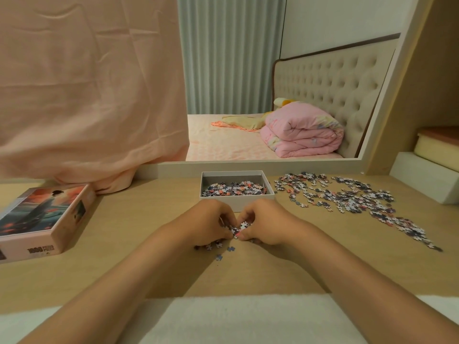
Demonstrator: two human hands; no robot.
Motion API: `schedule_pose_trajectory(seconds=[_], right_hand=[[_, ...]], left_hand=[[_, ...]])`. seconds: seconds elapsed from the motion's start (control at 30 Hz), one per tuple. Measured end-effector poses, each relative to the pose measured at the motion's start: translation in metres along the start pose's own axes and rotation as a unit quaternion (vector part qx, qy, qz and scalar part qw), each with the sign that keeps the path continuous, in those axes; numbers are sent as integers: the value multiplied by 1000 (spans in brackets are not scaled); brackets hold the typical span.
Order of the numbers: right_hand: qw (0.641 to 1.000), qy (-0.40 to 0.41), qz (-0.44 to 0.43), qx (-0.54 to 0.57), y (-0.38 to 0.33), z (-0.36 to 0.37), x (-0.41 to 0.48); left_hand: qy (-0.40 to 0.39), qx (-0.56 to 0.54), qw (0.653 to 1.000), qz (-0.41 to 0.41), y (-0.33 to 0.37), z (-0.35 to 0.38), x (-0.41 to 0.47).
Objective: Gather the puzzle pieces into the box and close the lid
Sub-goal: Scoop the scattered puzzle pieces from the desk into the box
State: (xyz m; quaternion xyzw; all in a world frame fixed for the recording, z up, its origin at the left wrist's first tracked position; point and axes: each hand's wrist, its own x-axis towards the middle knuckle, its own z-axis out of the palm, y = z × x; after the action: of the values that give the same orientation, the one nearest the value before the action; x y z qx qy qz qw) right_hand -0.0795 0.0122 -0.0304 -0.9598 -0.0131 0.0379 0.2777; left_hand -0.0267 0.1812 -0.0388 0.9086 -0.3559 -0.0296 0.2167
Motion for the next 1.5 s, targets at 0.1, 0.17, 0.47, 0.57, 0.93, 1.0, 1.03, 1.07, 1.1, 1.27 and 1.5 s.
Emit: schedule_pose_trajectory(seconds=[0.1, 0.17, 0.47, 0.57, 0.93, 1.0, 1.03, 1.07, 1.1, 1.27, 1.5], right_hand=[[999, 13, 6, 46, 1, 0, 2], [996, 29, 7, 87, 1, -3, 2], [977, 164, -37, 131, -21, -43, 46], [977, 184, -50, 97, -20, -44, 63], [990, 123, -63, -1, -4, -35, 68], [988, 134, -74, -17, -2, -38, 57], [985, 149, -84, -19, -2, -41, 50], [983, 159, -95, -17, -1, -44, 42], [983, 152, -100, -15, -1, -49, 34], [992, -86, -14, -87, 4, -58, 1], [989, -54, 27, -131, 19, -35, -5]], left_hand=[[23, -40, 999, -16, -4, -1, 1], [35, -89, 995, -23, -6, -4, 4], [153, -281, 947, -24, -14, -44, 42], [183, -261, 947, -35, -25, -40, 57], [138, -100, 985, 1, -37, -32, 64], [126, -46, 991, 23, -33, -32, 59], [128, -23, 991, 36, -30, -32, 56], [132, -11, 990, 46, -27, -34, 51], [134, -12, 989, 54, -23, -35, 46], [34, 7, 997, 65, -7, -31, 19], [-56, 73, 990, 107, -4, 14, 1]])
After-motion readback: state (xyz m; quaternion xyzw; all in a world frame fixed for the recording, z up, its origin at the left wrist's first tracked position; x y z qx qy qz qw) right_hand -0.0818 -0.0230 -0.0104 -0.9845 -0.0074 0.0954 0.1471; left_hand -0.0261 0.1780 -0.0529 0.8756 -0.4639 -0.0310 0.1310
